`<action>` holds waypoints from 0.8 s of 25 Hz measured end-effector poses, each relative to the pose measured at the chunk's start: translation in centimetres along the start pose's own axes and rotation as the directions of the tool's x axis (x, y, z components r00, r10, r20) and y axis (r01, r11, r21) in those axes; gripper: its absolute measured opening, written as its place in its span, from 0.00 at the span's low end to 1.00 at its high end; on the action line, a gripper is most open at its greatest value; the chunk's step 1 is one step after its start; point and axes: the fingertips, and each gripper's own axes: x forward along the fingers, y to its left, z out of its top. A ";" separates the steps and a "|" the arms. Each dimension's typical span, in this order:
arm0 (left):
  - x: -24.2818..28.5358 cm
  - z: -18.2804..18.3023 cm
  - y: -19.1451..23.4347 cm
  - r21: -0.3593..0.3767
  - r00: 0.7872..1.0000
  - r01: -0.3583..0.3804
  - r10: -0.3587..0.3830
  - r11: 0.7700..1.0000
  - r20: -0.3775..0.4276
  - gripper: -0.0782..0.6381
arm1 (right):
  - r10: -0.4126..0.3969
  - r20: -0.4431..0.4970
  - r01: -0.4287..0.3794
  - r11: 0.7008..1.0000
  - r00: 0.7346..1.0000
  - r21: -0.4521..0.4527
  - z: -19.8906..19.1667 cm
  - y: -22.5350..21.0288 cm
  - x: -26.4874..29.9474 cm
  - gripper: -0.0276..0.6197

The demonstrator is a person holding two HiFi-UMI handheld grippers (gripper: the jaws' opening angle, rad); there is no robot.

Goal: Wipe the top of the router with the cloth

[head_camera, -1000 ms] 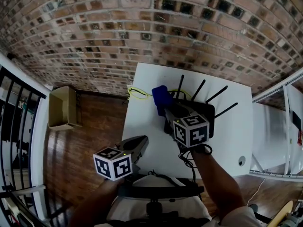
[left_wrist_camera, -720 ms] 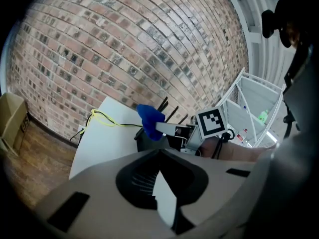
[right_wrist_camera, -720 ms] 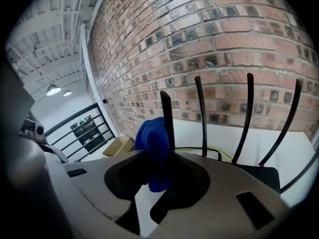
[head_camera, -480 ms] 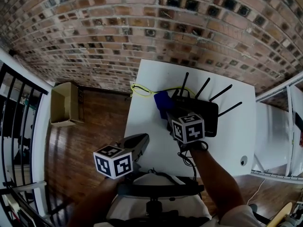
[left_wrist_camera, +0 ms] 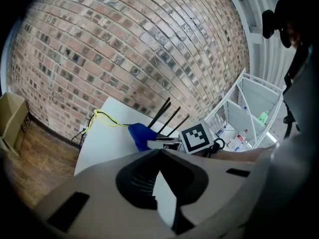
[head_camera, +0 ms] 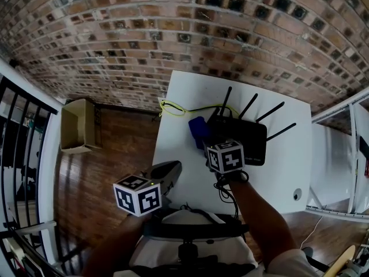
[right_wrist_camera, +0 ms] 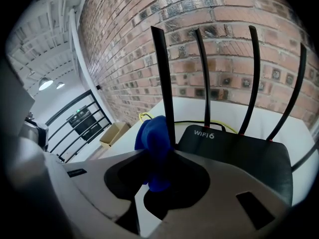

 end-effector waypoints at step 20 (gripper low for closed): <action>-0.8 0.0 0.1 0.027 0.998 0.048 -0.047 0.998 -0.033 0.15 | -0.047 0.002 0.047 0.998 0.999 0.040 -0.4 0.1 0.1 0.23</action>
